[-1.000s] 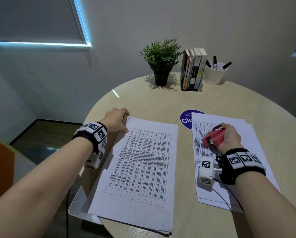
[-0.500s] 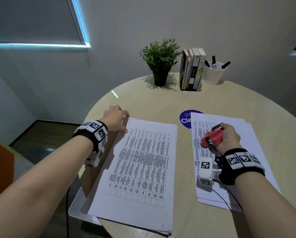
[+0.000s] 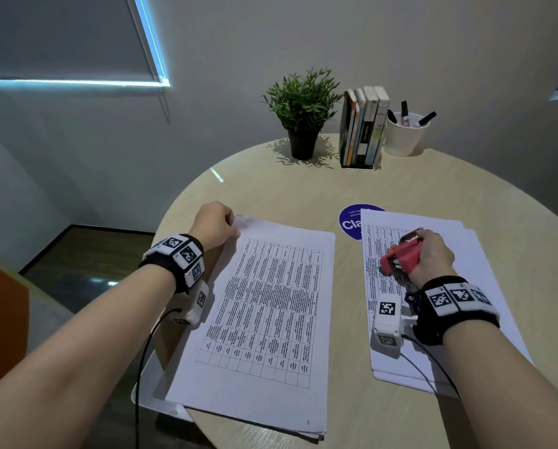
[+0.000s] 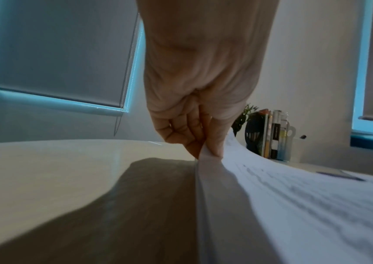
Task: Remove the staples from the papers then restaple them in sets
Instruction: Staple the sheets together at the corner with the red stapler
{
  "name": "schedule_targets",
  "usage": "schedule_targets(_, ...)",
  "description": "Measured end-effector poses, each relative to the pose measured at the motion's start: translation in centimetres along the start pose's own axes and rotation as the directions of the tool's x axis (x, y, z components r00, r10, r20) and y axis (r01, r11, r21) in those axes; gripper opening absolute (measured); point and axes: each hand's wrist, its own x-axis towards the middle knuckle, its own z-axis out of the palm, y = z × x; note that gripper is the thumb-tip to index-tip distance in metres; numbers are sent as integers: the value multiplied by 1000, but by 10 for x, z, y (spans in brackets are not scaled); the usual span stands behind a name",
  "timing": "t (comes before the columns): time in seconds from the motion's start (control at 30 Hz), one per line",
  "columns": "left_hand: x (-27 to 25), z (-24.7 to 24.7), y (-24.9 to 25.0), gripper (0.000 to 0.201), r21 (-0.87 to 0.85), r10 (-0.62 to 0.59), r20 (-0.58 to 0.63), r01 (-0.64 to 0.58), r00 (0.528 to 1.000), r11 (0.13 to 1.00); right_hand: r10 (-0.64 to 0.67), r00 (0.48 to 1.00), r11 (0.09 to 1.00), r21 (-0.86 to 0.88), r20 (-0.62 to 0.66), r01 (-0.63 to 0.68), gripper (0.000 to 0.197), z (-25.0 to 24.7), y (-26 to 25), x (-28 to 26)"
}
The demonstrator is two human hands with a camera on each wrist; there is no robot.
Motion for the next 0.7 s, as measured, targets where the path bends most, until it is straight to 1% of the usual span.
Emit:
schedule_targets(0.07,-3,2,1,20,9,28,-31,-28,999,1000,-5,1000,1000,-7,3,5,25,1,0,0)
schedule_targets(0.1,-4,3,1,16,13,42,-43,-41,998,999,-6,1000,1000,-6,4,6,25,1,0,-1)
schedule_targets(0.17,-6,6,-1,23,27,78,-56,-76,995,997,-2,1000,1000,6,10,2,21,0,1,-1)
schedule_targets(0.23,-7,7,1,15,55,115,-76,-111,990,992,5,1000,1000,11,13,-5,16,0,1,-1)
schedule_targets(0.27,-8,7,2,11,53,116,-81,-112,990,992,6,1000,1000,12,15,-6,16,0,1,-1)
schedule_targets(0.33,-9,6,4,11,5,92,-74,-92,993,996,2,1000,1000,25,19,-3,19,0,1,0)
schedule_targets(0.43,-9,4,3,8,-80,9,-62,-14,998,997,13,1000,998,55,21,-14,23,1,0,-2)
schedule_targets(0.47,-10,3,2,6,-116,-27,-57,20,998,993,27,999,997,76,30,-30,23,1,0,-2)
schedule_targets(0.53,-11,-1,2,6,-261,-108,-30,96,994,960,65,995,986,150,72,-75,25,3,-3,-3)
schedule_targets(0.6,-15,-9,4,13,-443,-157,7,144,988,885,99,984,953,269,146,-136,33,11,-7,-9)
schedule_targets(0.67,-21,-19,10,15,-574,-148,17,131,989,808,68,962,908,383,264,-169,38,27,-12,-29)
schedule_targets(0.7,-25,-24,13,14,-607,-134,11,113,991,787,32,949,899,405,315,-165,37,39,-15,-43)
